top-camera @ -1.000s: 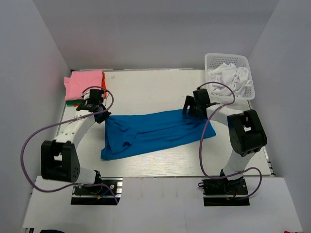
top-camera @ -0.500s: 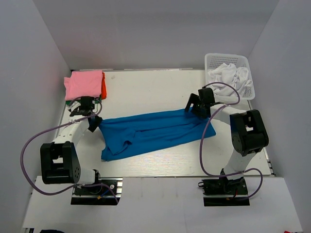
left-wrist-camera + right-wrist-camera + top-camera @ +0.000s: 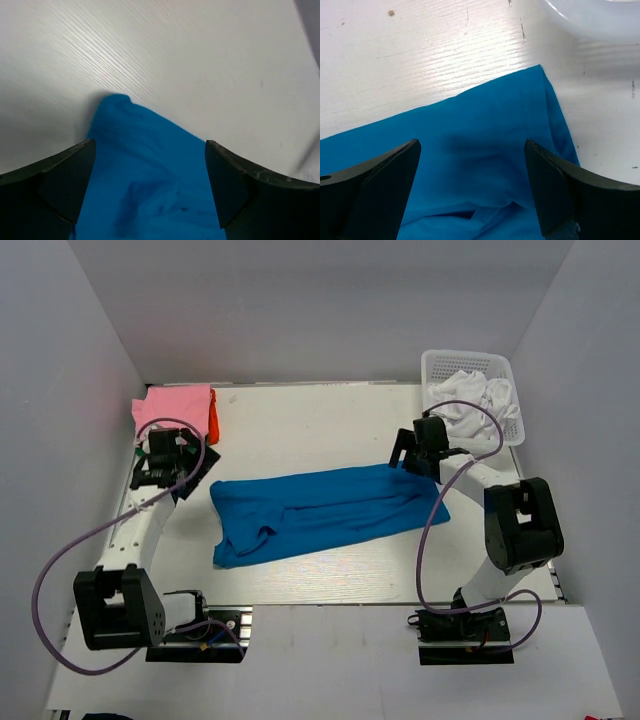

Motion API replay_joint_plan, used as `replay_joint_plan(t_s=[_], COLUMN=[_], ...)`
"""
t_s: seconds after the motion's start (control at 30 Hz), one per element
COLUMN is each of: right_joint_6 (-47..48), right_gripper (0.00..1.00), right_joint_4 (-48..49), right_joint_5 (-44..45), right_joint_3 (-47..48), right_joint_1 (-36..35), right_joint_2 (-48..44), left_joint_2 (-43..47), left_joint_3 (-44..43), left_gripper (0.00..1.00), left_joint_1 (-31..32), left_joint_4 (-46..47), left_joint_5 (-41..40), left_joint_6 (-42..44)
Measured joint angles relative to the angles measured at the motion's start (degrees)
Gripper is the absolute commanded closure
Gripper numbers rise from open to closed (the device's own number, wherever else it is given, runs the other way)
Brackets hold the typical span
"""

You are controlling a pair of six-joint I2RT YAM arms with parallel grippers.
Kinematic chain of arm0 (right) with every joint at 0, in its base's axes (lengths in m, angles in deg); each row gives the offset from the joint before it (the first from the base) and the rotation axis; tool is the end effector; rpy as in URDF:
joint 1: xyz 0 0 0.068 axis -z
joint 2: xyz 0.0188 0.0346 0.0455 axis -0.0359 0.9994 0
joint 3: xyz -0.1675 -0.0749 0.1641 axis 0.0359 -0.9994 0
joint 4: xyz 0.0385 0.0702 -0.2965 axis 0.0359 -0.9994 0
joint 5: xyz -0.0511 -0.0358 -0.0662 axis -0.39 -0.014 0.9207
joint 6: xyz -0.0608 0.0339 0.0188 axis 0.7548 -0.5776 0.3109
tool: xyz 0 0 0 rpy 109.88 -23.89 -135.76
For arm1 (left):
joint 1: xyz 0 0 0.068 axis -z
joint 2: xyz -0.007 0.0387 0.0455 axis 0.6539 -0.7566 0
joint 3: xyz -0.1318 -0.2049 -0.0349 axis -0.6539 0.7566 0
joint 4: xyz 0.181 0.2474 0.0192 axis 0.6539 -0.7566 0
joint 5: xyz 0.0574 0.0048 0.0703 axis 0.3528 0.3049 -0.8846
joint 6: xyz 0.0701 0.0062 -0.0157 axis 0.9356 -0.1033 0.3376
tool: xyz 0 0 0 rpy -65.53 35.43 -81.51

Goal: Fold and stack the t-shirts

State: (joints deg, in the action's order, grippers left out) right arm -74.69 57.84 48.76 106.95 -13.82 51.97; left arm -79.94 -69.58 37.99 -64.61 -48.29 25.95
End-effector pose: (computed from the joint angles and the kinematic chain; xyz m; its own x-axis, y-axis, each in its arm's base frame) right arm 0.3936 0.0994 0.1196 -0.6646 0.2297 -0.7110 0.1576 0.9733 0.1671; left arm 0.3321 0.0213 0.2048 -0.4333 -0.7396 -0.5151 -0.5999 0.6631 -0.4476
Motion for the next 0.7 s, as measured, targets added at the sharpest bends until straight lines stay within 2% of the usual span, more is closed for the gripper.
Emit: replay_joint_plan(t_s=[0.1, 0.2, 0.33, 0.43, 0.57, 0.63, 0.7], right_joint_6=[0.7, 0.7, 0.2, -0.8, -2.0, -2.4, -2.9], right_gripper=[0.10, 0.10, 0.10, 0.10, 0.10, 0.10, 0.10], right_joint_4=[0.0, -0.4, -0.6, -1.2, -1.2, -1.2, -1.9], right_joint_5=[0.0, -0.8, -1.9, -2.6, -2.4, -2.4, -2.4], right_joint_3=[0.0, 0.1, 1.7, 2.7, 0.9, -2.7, -8.2], right_joint_1=[0.0, 0.0, -0.1, -0.3, -1.2, -2.1, -4.0], right_joint_2=[-0.3, 0.1, 3.6, 6.4, 5.2, 2.1, -3.1], left_joint_2=[2.6, 0.8, -3.9, -9.1, -18.2, -25.6, -35.5], left_joint_3=[5.4, 10.8, 16.3, 16.6, 7.2, -1.6, -15.3], left_gripper=[0.00, 0.00, 0.00, 0.00, 0.00, 0.00, 0.00], left_joint_1=[1.3, 3.9, 7.2, 8.6, 8.7, 8.7, 8.4], left_joint_4=[5.0, 9.0, 11.6, 12.6, 10.6, 7.9, 4.7], left_joint_5=[10.3, 17.7, 22.1, 23.3, 21.2, 18.7, 15.9], left_joint_6=[1.2, 1.8, 1.9, 1.7, 1.8, 2.3, 3.1])
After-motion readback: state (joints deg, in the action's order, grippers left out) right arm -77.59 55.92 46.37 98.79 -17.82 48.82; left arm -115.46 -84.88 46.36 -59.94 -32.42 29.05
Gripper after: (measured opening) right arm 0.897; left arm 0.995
